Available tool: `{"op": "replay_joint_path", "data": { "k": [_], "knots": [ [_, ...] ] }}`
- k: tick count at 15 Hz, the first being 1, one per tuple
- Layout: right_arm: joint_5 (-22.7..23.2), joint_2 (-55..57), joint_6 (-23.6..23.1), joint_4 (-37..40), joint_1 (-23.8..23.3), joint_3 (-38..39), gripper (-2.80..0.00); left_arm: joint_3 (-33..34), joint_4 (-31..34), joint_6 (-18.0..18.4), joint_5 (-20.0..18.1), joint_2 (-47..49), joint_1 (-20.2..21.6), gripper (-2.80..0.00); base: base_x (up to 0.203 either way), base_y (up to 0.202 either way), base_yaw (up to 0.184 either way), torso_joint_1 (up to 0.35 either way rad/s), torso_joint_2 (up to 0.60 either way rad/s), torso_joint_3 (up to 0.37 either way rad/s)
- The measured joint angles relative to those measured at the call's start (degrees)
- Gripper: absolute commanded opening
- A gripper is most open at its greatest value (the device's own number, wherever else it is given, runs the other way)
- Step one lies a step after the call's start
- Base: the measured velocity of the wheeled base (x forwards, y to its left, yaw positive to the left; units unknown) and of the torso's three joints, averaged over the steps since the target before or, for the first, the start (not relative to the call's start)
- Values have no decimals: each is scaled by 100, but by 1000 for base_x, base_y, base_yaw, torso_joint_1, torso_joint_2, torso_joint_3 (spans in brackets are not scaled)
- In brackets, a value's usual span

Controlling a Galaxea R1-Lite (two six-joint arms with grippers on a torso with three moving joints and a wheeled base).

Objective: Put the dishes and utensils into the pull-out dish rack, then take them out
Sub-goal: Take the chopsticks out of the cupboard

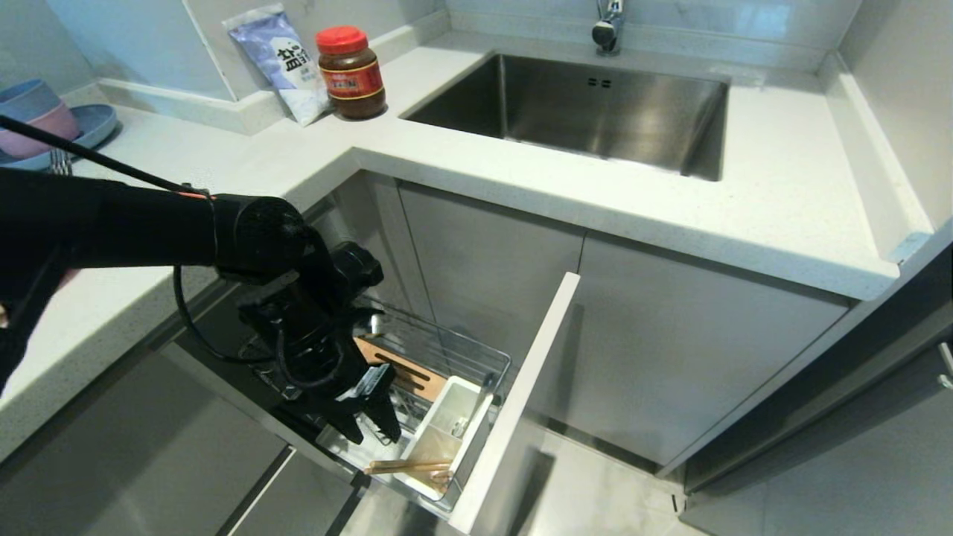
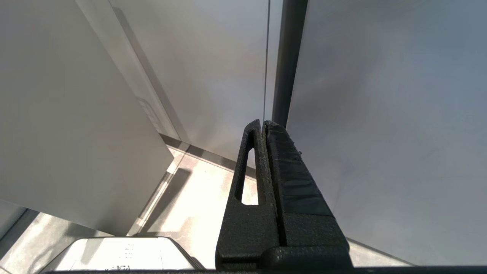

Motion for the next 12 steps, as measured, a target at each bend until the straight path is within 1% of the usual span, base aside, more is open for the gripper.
{"op": "replay_joint_path", "data": {
  "k": [10,12],
  "knots": [
    [-2,0,-2,0,0,0,-280,-285,213,39,61,928,100,0,0,0,0,0,0,0],
    [-1,0,0,0,0,0,-280,-329,334,39,218,1070,105,0,0,0,0,0,0,0]
  ]
}}
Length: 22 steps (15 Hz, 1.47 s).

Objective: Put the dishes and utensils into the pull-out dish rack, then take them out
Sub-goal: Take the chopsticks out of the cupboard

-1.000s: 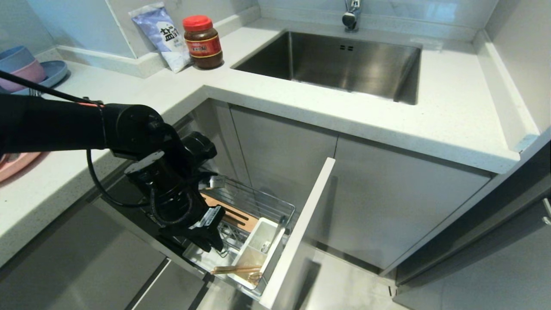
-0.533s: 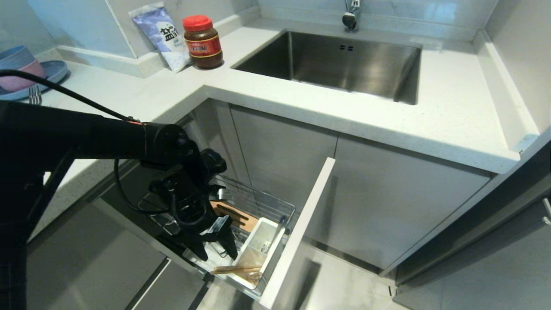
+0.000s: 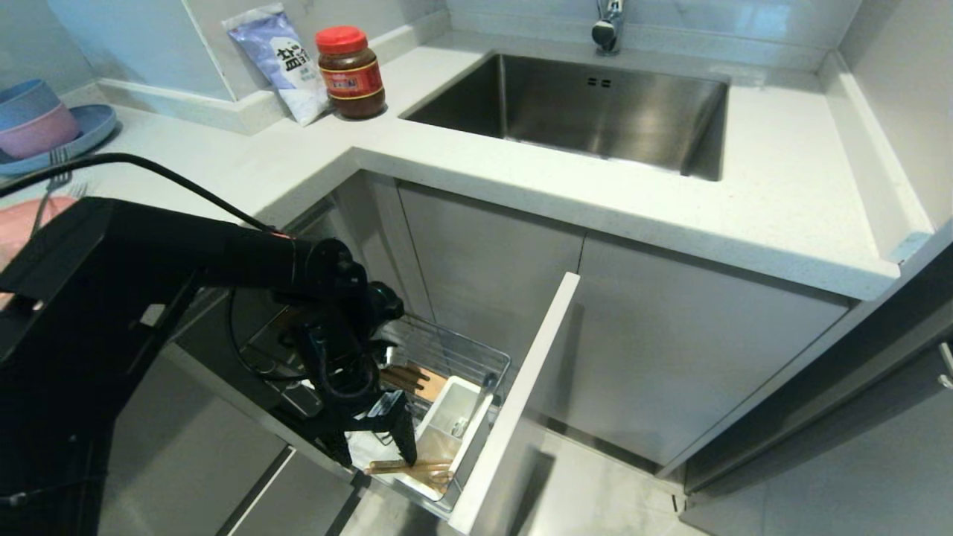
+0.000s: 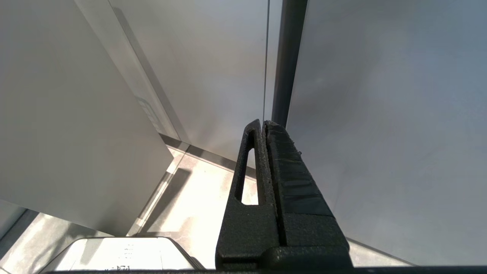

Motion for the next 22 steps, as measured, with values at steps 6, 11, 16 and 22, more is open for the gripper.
{"op": "replay_joint_path", "data": {
  "k": [6,11,16,22],
  "knots": [
    [-1,0,-1,0,0,0,-280,-228,342,-1,42,407,-20,0,0,0,0,0,0,0],
    [-1,0,0,0,0,0,-280,-430,546,-72,21,550,-56,0,0,0,0,0,0,0],
    [-1,0,0,0,0,0,-280,-395,587,-100,-23,597,-127,0,0,0,0,0,0,0],
    [0,0,-1,0,0,0,-280,-382,508,-361,-23,628,-160,0,0,0,0,0,0,0]
  ]
}}
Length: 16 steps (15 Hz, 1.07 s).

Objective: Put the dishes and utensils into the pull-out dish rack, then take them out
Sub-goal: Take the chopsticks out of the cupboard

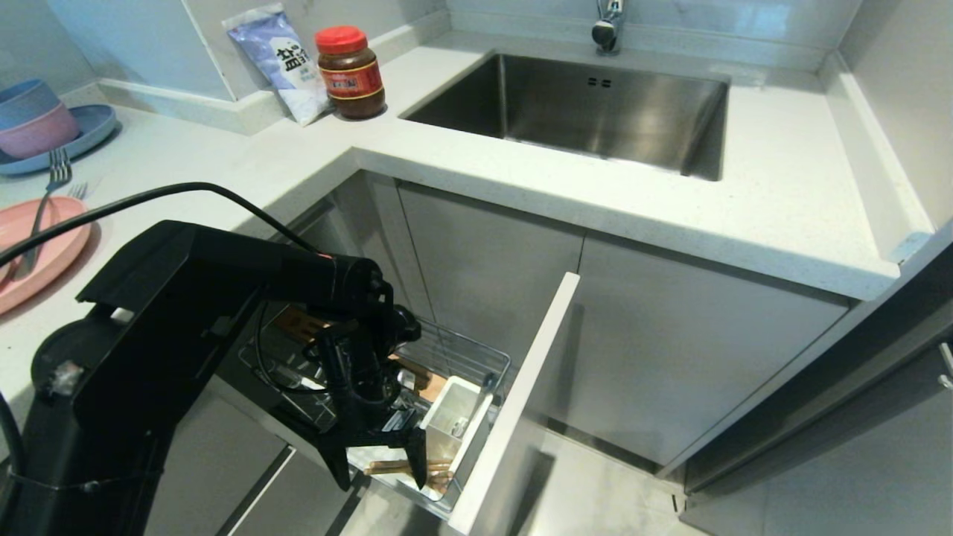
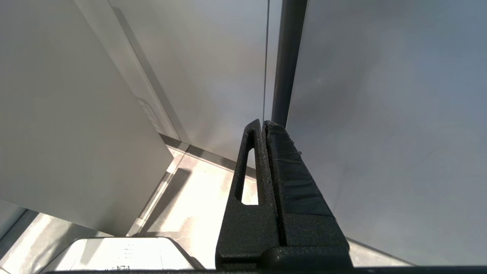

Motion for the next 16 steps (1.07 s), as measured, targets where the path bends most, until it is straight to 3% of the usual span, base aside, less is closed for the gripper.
{"op": "replay_joint_path", "data": {
  "k": [11,12,13,16],
  "knots": [
    [2,0,1,0,0,0,-280,28,-119,-249,-5,38,-78,0,0,0,0,0,0,0],
    [0,0,1,0,0,0,-280,28,-125,-253,-5,38,-78,-73,0,0,0,0,0,0],
    [1,0,1,0,0,0,-280,33,-127,-256,-5,40,-78,-280,0,0,0,0,0,0],
    [-1,0,-1,0,0,0,-280,30,-149,-313,-3,38,-78,-280,0,0,0,0,0,0]
  ]
}}
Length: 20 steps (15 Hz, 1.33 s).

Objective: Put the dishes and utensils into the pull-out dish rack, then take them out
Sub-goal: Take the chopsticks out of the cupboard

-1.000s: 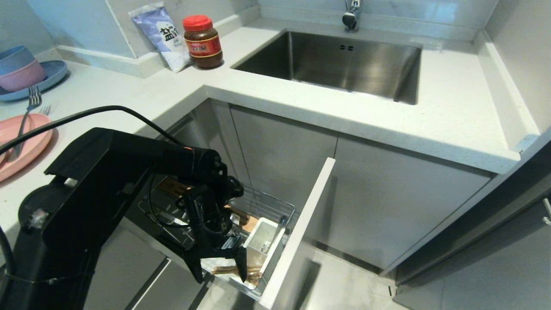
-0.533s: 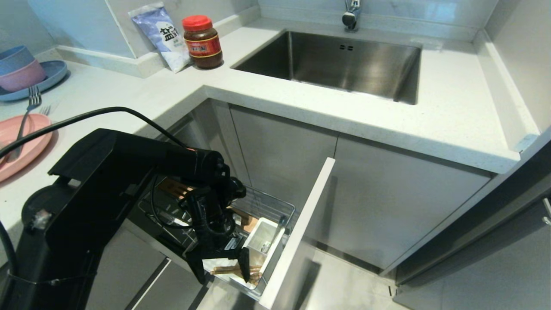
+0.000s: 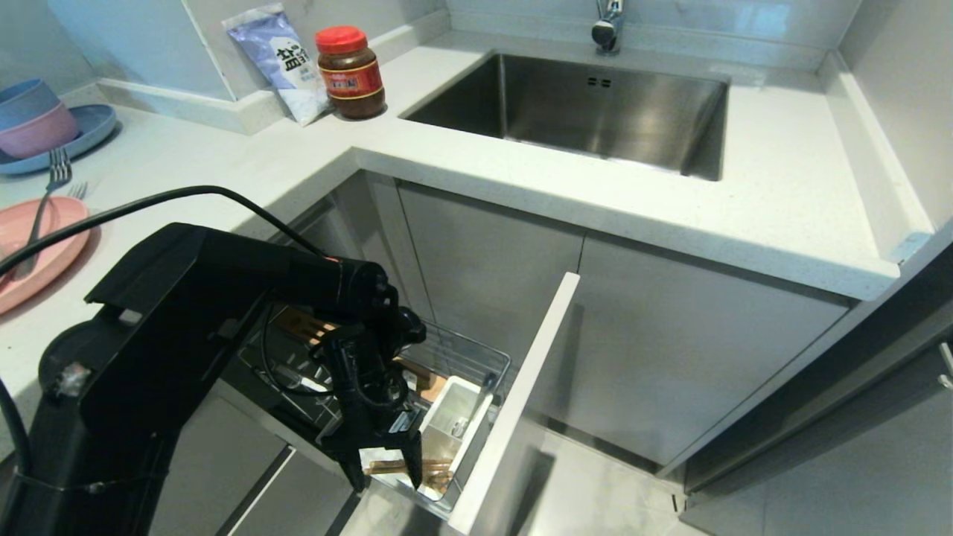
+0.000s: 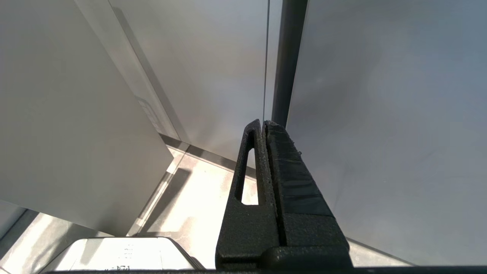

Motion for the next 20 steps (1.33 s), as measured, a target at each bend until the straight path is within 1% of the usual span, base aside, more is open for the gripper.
{"op": "replay_joint_path", "data": {
  "k": [3,12,15,20],
  "knots": [
    [0,0,1,0,1,0,-280,-8,-258,-273,0,0,-27,-280,0,0,0,0,0,0],
    [0,0,2,2,2,0,-280,9,-259,-296,-2,-5,-85,-280,0,0,0,0,0,0],
    [0,0,2,0,0,0,-280,9,-20,-301,17,-96,-137,-280,0,0,0,0,0,0],
    [0,0,2,0,0,0,-280,30,440,-291,3,-633,-289,-280,0,0,0,0,0,0]
  ]
}}
